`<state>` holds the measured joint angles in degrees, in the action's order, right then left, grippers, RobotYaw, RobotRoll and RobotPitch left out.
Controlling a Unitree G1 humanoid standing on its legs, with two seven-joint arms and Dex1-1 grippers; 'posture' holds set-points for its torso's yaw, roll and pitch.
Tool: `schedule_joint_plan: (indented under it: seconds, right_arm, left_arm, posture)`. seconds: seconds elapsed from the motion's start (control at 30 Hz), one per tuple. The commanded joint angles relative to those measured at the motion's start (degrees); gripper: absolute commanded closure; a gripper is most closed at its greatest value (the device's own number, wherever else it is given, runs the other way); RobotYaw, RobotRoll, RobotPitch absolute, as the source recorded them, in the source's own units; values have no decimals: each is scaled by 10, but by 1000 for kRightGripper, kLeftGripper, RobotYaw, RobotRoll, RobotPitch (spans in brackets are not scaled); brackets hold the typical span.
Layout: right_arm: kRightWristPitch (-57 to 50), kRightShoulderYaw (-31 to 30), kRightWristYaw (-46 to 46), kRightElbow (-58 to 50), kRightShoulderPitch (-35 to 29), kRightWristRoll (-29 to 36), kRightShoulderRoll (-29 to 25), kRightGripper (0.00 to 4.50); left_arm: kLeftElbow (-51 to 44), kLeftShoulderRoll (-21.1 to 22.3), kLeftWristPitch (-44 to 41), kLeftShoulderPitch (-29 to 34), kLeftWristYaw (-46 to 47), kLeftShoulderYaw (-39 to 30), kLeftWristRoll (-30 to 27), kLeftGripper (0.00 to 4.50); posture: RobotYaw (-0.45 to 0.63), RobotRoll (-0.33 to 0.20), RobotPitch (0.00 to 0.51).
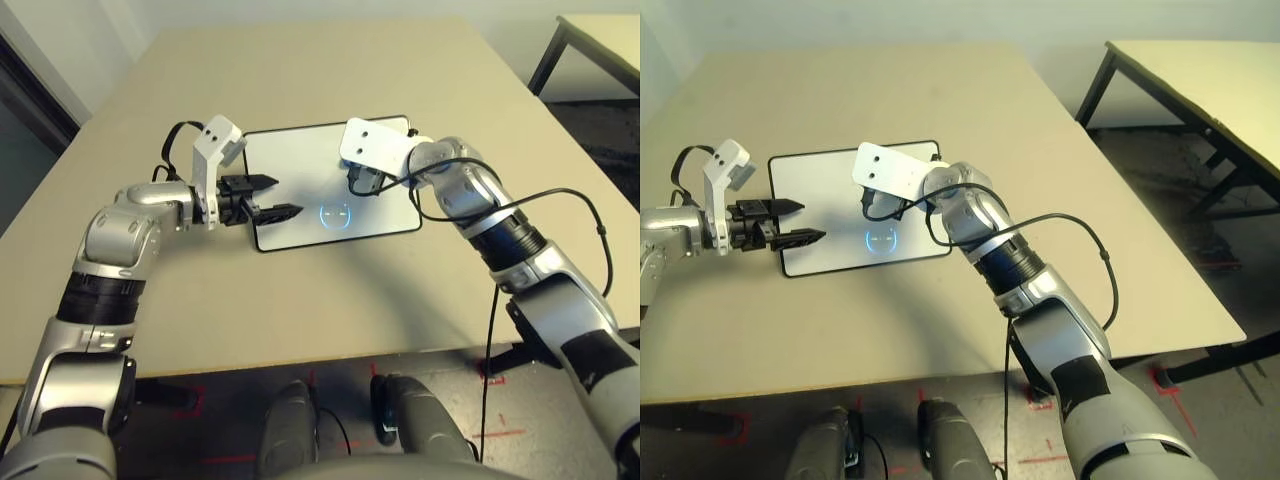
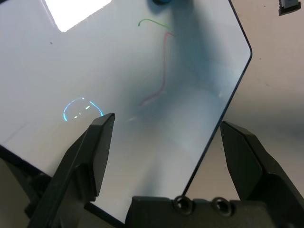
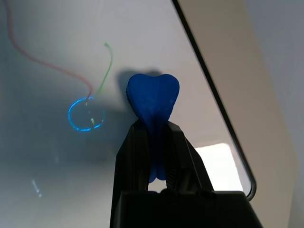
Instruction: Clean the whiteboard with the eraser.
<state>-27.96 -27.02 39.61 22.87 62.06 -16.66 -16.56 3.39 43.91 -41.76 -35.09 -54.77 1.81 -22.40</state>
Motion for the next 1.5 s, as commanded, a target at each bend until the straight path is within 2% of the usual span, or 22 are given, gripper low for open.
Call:
schedule_joint_plan:
  seconds: [0.03, 0.17, 0.3, 0.43, 0.8, 0.9, 1.13, 1.27, 1.5]
  right_arm:
    - [-19, -14, 23, -38, -41, -10, -9, 4144]
    - [-66, -40, 70, -162, -112, -17, -44, 4147]
    - [-88, -48, 88, -208, -134, -26, -55, 4152]
    - [-85, -41, 81, -193, -115, -28, -42, 4152]
    - [-24, -11, 35, -69, -34, -25, -9, 4153]
    - [-27, -18, 46, -88, -51, -28, -14, 4153]
    - [-83, -41, 87, -209, -132, -33, -42, 4165]
    - [-93, -47, 94, -229, -147, -36, -49, 4166]
    - [-45, -16, 54, -107, -57, -34, -13, 4167]
  left_arm:
    - [-9, 3, -5, 4, -2, -2, 1, 0]
    - [-16, 6, -9, 8, -1, -5, -1, 0]
    - [-14, 5, -10, 7, -2, -4, 1, 0]
    - [-13, 2, -9, 3, -2, -1, 2, 0]
    - [-16, -1, -10, 3, -2, 1, 2, 0]
    - [-21, -1, -13, 6, -1, -1, 0, 0]
    - [-25, 0, -16, 8, 0, -2, -1, 0]
    - [-24, -1, -16, 6, -1, -1, 0, 0]
    - [-21, -3, -13, 4, -3, 3, 1, 0]
  posture:
    - [-9, 0, 140]
    - [-11, 0, 139]
    - [-18, 0, 138]
    - [-20, 0, 137]
    - [-15, 0, 134]
    - [-13, 0, 134]
    - [-15, 0, 134]
    - [-19, 0, 135]
    - [-23, 0, 133]
